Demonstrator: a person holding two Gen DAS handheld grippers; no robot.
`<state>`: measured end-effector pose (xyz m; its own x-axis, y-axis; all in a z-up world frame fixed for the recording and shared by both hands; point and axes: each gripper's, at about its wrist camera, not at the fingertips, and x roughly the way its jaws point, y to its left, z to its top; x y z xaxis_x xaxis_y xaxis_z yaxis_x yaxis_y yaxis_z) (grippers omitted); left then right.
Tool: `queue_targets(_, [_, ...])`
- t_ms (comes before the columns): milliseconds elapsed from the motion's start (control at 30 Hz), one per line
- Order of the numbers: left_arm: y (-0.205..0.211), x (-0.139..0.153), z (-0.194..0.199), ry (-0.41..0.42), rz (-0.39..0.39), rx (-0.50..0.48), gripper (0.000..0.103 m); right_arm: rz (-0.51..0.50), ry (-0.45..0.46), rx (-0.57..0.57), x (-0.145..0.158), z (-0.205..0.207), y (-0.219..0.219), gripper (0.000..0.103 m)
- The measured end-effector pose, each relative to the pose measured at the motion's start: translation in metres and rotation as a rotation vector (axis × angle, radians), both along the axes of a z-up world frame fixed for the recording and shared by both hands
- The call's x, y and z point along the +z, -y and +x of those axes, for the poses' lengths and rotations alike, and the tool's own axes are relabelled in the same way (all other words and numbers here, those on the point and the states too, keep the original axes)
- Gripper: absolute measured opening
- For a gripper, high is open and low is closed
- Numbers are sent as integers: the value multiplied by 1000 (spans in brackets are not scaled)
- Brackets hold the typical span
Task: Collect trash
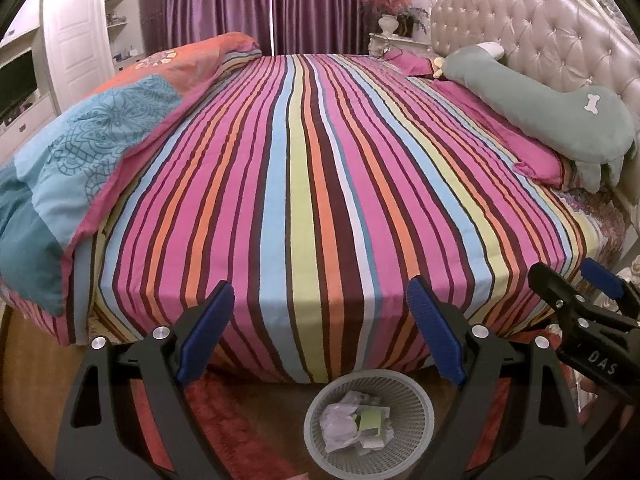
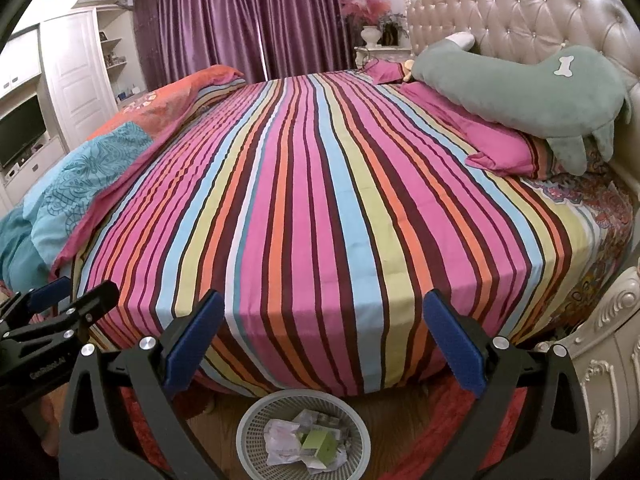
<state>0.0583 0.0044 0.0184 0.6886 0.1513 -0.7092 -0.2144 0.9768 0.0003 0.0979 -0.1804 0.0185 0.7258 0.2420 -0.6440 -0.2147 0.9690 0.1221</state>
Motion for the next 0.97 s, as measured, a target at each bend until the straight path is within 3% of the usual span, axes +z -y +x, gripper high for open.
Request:
queue_targets(100, [2, -1, 1, -7, 24, 1, 86, -1, -2, 0, -1, 0, 1, 95])
queue_targets(300, [0, -3, 3, -25, -22, -16, 86, 1, -13, 2, -4, 2, 3, 95])
queue_targets(467, [3, -5, 6, -46, 47, 8, 86, -2, -18, 3, -5, 2, 3, 95])
queue_targets(967, [6, -9, 9, -70, -10, -49, 86, 2, -29, 1, -7, 3, 3, 95])
